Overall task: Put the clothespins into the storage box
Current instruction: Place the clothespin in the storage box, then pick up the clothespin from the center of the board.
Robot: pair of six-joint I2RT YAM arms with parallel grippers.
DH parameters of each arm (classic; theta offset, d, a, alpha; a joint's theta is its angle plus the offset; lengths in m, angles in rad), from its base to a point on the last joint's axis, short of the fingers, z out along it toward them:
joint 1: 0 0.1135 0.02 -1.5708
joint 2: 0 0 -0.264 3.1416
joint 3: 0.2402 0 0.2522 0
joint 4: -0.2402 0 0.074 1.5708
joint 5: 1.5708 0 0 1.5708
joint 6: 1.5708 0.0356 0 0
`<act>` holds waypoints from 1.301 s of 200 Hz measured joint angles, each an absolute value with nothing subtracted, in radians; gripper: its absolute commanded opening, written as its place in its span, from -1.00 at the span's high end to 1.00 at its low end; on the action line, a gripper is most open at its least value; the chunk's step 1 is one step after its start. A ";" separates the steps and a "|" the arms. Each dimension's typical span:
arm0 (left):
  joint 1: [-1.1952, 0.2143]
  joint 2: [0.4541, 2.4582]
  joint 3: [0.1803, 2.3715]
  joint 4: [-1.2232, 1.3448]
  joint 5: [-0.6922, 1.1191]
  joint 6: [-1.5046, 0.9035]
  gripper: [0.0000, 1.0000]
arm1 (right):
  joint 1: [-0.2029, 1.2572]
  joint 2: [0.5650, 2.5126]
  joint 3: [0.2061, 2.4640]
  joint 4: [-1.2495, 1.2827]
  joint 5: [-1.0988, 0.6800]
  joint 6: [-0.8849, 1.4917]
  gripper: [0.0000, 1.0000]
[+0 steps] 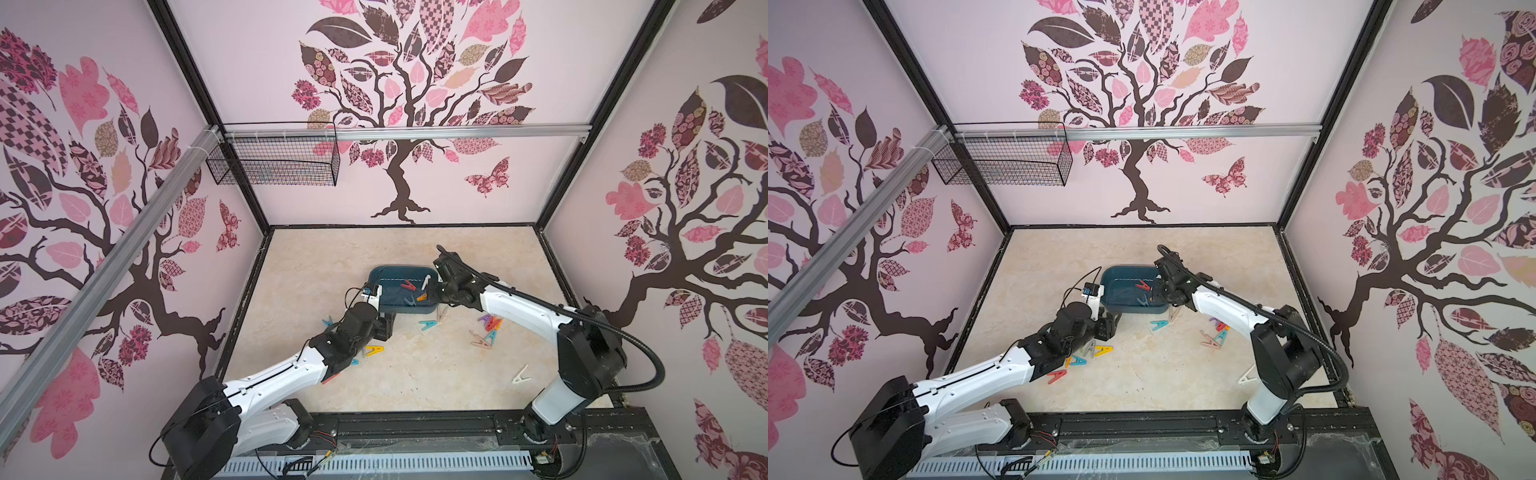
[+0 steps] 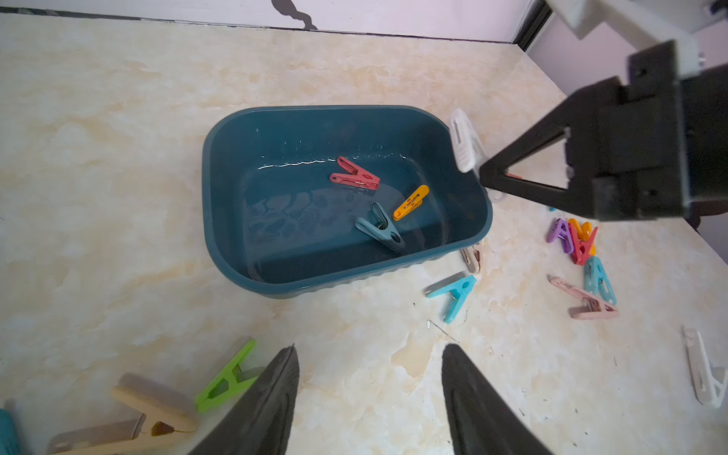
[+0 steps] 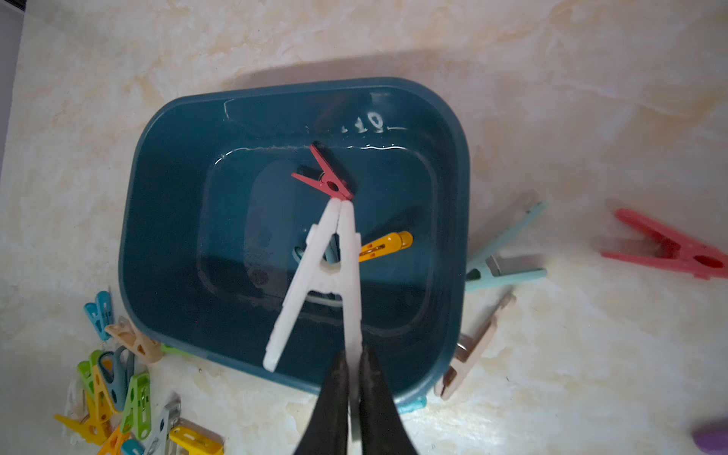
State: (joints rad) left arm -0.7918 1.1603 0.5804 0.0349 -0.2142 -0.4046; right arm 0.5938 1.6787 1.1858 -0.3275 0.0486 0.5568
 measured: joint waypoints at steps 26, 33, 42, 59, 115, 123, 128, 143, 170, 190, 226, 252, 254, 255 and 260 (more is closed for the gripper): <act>-0.792 1.186 0.580 0.036 -0.190 -0.390 -0.20 | 0.569 1.742 1.249 -0.326 0.049 0.532 0.63; -0.792 1.197 0.580 0.038 -0.189 -0.386 -0.19 | 0.560 1.752 1.262 -0.326 0.049 0.525 0.56; -0.792 1.221 0.580 0.045 -0.186 -0.376 -0.17 | 0.549 1.761 1.281 -0.327 0.049 0.515 0.45; -0.795 1.271 0.583 0.048 -0.179 -0.353 -0.15 | 0.533 1.760 1.299 -0.332 0.054 0.509 0.39; -0.925 1.438 0.693 0.036 -0.151 -0.202 0.02 | 0.516 1.604 1.147 -0.339 0.055 0.498 0.33; -0.938 1.457 0.702 0.049 -0.130 -0.185 0.06 | 0.515 1.552 1.101 -0.345 0.050 0.500 0.32; -0.941 1.468 0.703 0.059 -0.120 -0.181 0.08 | 0.513 1.517 1.070 -0.346 0.048 0.500 0.31; -0.944 1.502 0.703 0.073 -0.086 -0.159 0.13 | 0.504 1.416 0.981 -0.357 0.043 0.500 0.27; -0.943 1.582 0.712 0.092 -0.041 -0.126 0.17 | 0.484 1.270 0.844 -0.362 0.021 0.508 0.01; -0.944 1.644 0.735 0.112 -0.017 -0.104 0.20 | 0.476 1.190 0.772 -0.368 0.009 0.505 -0.38; -0.944 1.743 0.796 0.167 0.006 -0.072 0.28 | 0.475 1.119 0.743 -0.379 0.016 0.497 -0.69; -0.943 1.789 0.823 0.186 0.001 -0.052 0.30 | 0.475 1.073 0.731 -0.377 0.030 0.490 -0.75; -0.943 1.791 0.825 0.187 0.000 -0.051 0.31 | 0.475 1.069 0.730 -0.377 0.030 0.490 -0.75; -0.943 1.793 0.826 0.187 0.000 -0.051 0.31 | 0.475 1.066 0.729 -0.377 0.031 0.490 -0.76; -0.943 1.798 0.830 0.189 -0.002 -0.048 0.32 | 0.475 1.058 0.726 -0.378 0.032 0.490 -0.76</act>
